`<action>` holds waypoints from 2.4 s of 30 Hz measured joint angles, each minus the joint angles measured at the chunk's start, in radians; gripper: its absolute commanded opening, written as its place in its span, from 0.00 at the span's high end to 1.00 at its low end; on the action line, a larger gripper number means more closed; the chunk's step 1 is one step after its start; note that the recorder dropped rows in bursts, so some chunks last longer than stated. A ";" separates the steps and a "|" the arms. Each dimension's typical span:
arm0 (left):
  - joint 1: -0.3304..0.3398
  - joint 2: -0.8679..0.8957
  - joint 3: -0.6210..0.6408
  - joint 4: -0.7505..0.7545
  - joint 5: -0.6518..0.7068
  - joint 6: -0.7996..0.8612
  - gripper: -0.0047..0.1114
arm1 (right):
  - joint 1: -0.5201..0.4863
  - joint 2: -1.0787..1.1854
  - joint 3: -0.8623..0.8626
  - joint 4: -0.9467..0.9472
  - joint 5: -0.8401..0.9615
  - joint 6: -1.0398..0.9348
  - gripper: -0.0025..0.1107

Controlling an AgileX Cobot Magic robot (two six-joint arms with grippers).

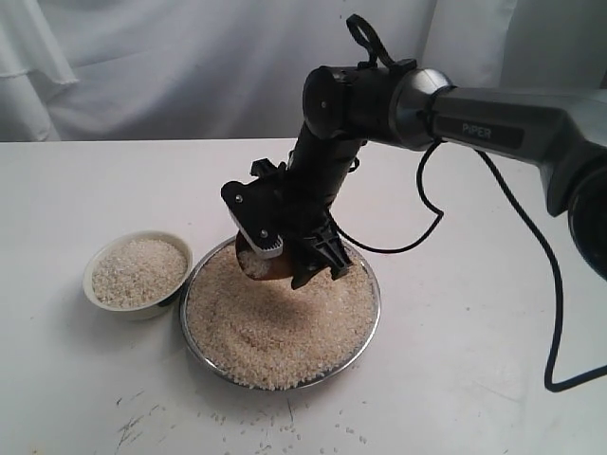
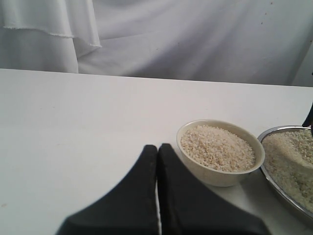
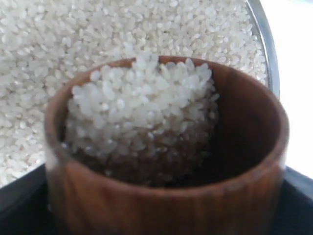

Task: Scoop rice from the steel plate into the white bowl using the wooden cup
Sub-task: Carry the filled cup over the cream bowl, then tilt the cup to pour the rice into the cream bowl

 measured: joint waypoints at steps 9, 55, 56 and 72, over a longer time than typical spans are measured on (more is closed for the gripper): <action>0.000 0.000 0.000 0.000 0.000 0.000 0.96 | 0.013 0.000 -0.078 0.030 -0.036 0.006 0.98; 0.000 0.000 0.000 0.000 0.000 0.000 0.96 | 0.214 0.232 -0.355 -0.300 -0.403 0.027 0.98; 0.000 0.000 0.000 0.000 0.000 0.000 0.96 | 0.216 0.233 -0.355 -0.313 -0.403 0.027 0.98; 0.000 0.000 0.000 0.000 0.000 0.000 0.96 | 0.281 0.233 -0.355 -0.598 -0.426 0.081 0.98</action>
